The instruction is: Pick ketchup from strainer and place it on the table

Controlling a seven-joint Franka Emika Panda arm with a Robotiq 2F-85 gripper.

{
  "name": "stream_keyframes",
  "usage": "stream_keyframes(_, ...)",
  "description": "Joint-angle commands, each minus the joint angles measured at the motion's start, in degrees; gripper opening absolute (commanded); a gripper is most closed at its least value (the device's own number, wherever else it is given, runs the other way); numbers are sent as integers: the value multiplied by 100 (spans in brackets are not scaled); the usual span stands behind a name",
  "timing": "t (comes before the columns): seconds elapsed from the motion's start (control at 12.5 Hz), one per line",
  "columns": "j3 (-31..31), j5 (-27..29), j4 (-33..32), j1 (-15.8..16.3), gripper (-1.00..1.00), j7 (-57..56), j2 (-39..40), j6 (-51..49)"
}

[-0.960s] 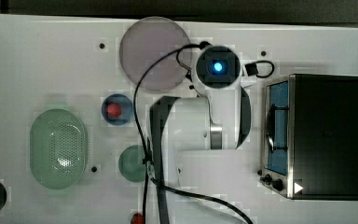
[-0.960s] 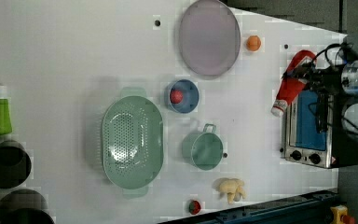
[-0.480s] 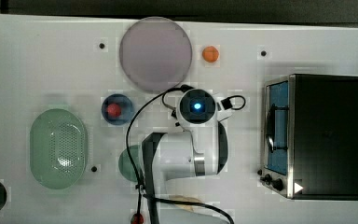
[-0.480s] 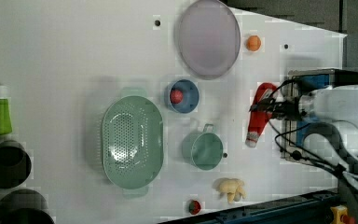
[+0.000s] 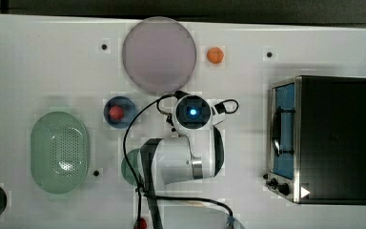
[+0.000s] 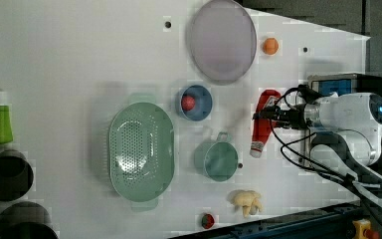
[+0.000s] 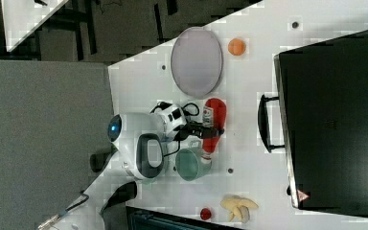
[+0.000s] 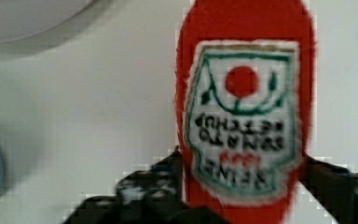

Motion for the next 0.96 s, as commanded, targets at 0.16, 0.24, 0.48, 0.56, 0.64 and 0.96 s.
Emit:
stream_keyframes(0.16,-39,-10,224,-45,100,-202,-226,-11)
stream_keyframes(0.24,-27,-5,349,-41,100,-161,-389,-95)
stream_keyframes(0.48,-4,319,886,-30,100,245,-871,-779)
stream_keyframes(0.56,6,578,1117,-30,100,342,-1000,-1144)
stream_keyframes(0.64,18,866,1387,-29,100,358,-1115,-1525)
stream_keyframes(0.96,49,1319,2792,-23,100,920,-1351,-3211)
